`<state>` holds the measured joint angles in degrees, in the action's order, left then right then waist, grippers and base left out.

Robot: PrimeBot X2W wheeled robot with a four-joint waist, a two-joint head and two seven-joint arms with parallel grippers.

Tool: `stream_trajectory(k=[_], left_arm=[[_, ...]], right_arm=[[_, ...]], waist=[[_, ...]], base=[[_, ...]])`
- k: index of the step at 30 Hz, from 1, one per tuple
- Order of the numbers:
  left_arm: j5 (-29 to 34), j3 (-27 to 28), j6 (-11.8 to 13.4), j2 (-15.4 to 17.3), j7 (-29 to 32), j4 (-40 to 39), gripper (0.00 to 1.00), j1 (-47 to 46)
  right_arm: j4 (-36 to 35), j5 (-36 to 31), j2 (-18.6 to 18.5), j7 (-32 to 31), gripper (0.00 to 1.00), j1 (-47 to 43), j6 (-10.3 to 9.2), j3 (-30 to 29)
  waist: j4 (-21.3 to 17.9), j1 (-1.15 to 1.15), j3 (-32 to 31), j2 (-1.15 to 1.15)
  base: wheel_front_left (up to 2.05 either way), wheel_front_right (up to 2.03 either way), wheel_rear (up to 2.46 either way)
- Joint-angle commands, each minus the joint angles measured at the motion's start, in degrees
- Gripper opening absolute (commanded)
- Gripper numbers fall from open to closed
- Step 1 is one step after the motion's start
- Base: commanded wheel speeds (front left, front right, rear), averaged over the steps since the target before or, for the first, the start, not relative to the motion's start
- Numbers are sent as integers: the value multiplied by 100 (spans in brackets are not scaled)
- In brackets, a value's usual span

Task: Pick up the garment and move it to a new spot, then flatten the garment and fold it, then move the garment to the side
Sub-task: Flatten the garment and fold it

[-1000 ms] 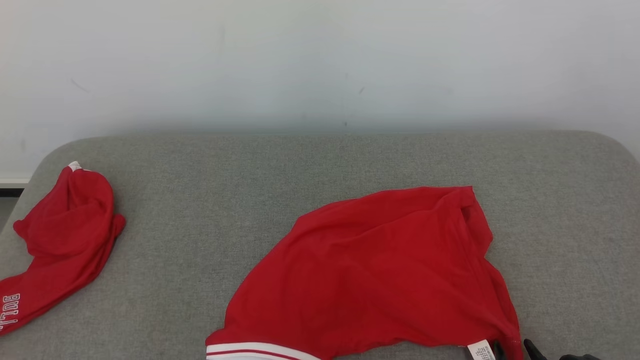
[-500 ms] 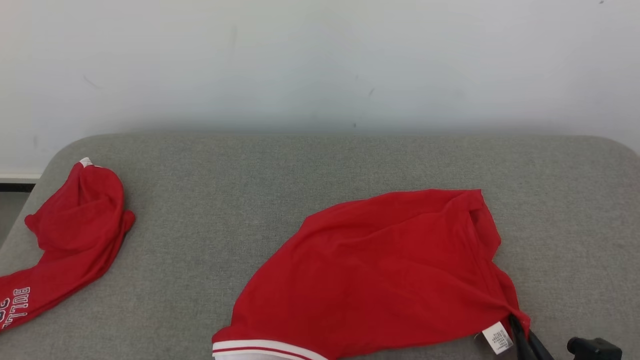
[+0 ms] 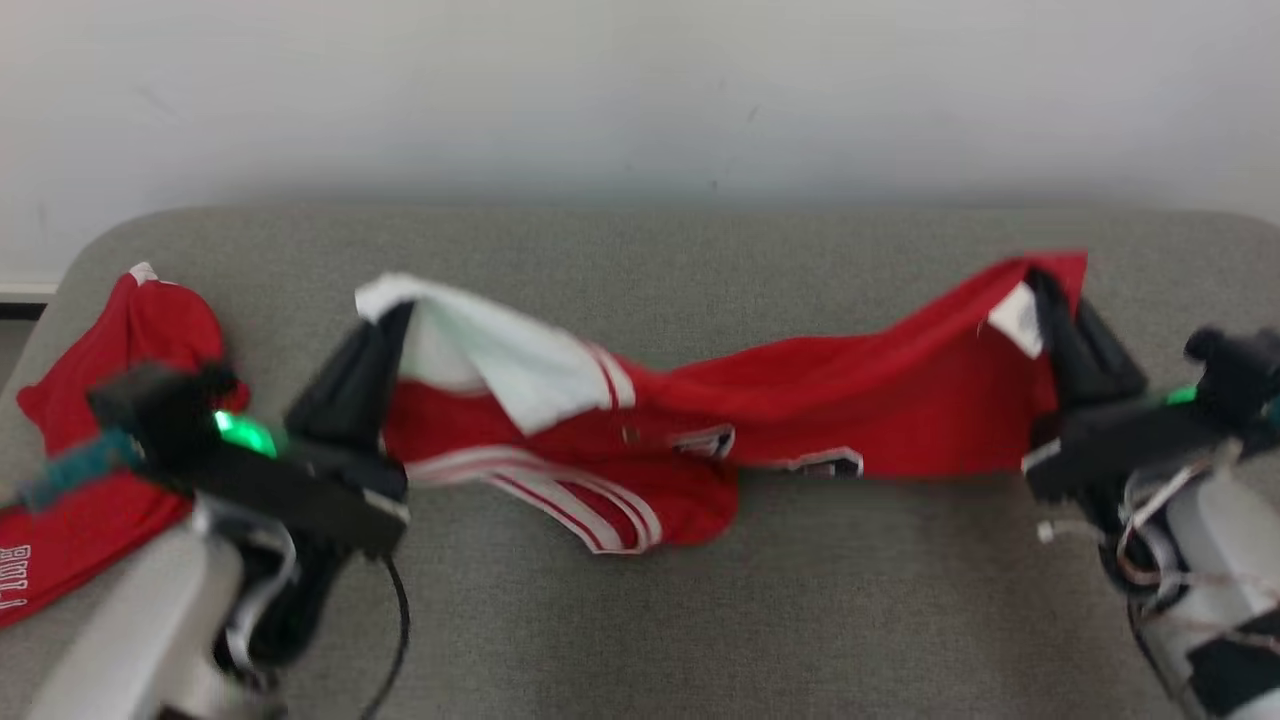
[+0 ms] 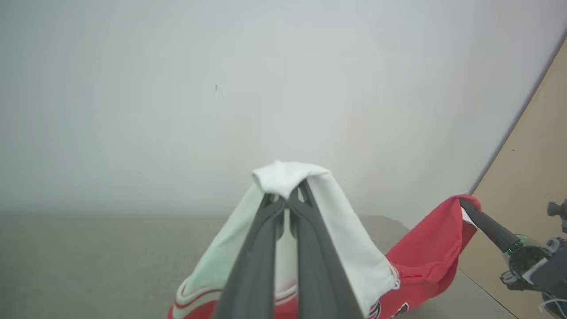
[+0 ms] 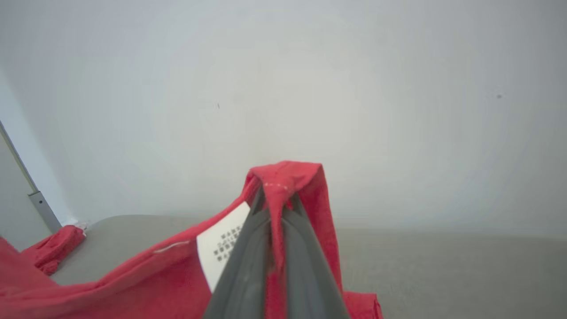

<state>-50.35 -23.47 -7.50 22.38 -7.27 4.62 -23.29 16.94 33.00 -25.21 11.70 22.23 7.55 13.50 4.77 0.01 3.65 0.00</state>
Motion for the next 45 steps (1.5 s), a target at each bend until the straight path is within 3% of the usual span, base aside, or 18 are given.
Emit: stream_trajectory(k=[1, 5, 11, 19, 25, 31, 36, 40, 45], left_arm=[[-52, 19, 7, 95, 106, -2, 0, -442], [-255, 25, 7, 233, 576, 336, 0, -2137], [-170, -77, 7, 373, 872, 1485, 0, -4644], [-64, -519, 8, 155, 544, 2818, 0, -7379], [-169, -899, 8, 102, 329, 3517, 0, -8355], [-420, -1142, 8, 121, 65, 3855, 0, -8559], [-707, -1470, 7, 138, -276, 3735, 0, -8106], [-994, -1569, 7, 240, -610, 3302, 0, -7265], [-1141, -1303, 112, 406, -784, 2456, 0, -5517]], right_arm=[[19, 84, -44, -95, 0, 355, -13, 19], [259, 306, -89, -543, 0, 1914, -13, 107], [887, 641, 88, -1122, 0, 4241, -13, 392], [2239, 724, 332, -1130, 0, 6938, -13, 733], [2913, 790, 213, -1038, 0, 7787, -13, 1034], [3148, 962, 37, -864, 0, 7941, -13, 1299], [2838, 1395, -206, -678, 0, 7459, -13, 1785], [2220, 1882, -629, -413, 0, 6616, -13, 2227], [1384, 2469, -1221, -44, 0, 5119, -13, 2577]], waist=[[-114, -1, 473, 0], [-219, -1, 1112, 0], [-425, -1, 1946, 0], [-582, -1, 2628, 0], [-612, -1, 2814, 0], [-606, -1, 2934, 0], [-612, -1, 2907, 0], [-619, -1, 2645, 0], [-648, -1, 2126, 0]], base=[[0, 0, 0], [0, 0, 0], [0, 0, 0], [0, 0, 0], [0, 0, 0], [0, 0, 0], [0, 0, 0], [0, 0, 0], [0, 0, 0]])
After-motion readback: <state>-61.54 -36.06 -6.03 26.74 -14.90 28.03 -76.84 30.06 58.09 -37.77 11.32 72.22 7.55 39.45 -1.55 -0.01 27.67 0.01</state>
